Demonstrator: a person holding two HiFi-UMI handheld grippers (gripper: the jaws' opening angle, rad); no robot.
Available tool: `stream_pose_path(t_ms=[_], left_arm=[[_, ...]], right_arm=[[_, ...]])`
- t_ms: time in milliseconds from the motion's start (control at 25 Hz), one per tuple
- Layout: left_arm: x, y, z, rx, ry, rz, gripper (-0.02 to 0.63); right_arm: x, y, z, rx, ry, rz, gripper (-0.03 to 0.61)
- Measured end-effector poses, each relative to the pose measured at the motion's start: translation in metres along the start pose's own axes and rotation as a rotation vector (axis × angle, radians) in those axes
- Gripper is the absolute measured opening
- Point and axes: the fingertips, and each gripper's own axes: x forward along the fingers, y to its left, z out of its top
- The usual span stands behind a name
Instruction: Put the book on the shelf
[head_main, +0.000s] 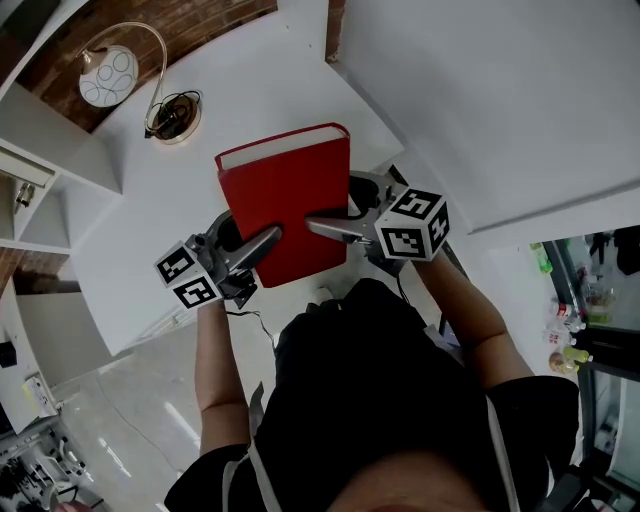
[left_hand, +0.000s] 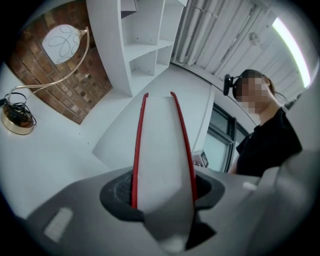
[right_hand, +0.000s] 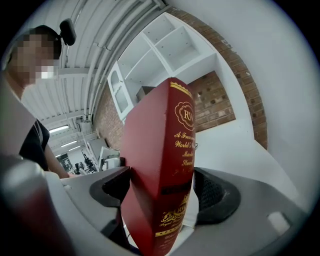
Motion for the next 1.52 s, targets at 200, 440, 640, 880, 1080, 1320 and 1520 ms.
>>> stream_pose_path(t_ms=[200, 440, 640, 880, 1080, 1320, 1520], left_arm=[[0.012, 0.004, 0.004, 0.017, 0.023, -0.04, 0.23], [0.031, 0.016, 0.009, 0.027, 0.013, -0.034, 0.231], [0.05, 0.031, 0.021, 0.06, -0.012, 0.015, 0.233], [0.065, 0.046, 0.023, 0.08, -0.034, 0.071, 0.233], [0.067, 0.051, 0.023, 0.097, -0.036, 0.124, 0.235], [0.064, 0.052, 0.023, 0.084, -0.076, 0.143, 0.235], [0.061, 0.053, 0.018, 0.035, -0.082, 0.132, 0.233]], right_arm=[[0.0, -0.007, 0.006, -0.028, 0.017, 0.06, 0.39], [0.003, -0.027, 0.018, -0.065, 0.035, 0.133, 0.39], [0.003, -0.051, 0.035, -0.097, 0.051, 0.182, 0.39], [0.006, -0.073, 0.041, -0.116, 0.093, 0.261, 0.379], [0.01, -0.079, 0.044, -0.138, 0.124, 0.325, 0.369], [0.012, -0.078, 0.05, -0.162, 0.143, 0.409, 0.342], [0.013, -0.075, 0.049, -0.159, 0.163, 0.473, 0.319]])
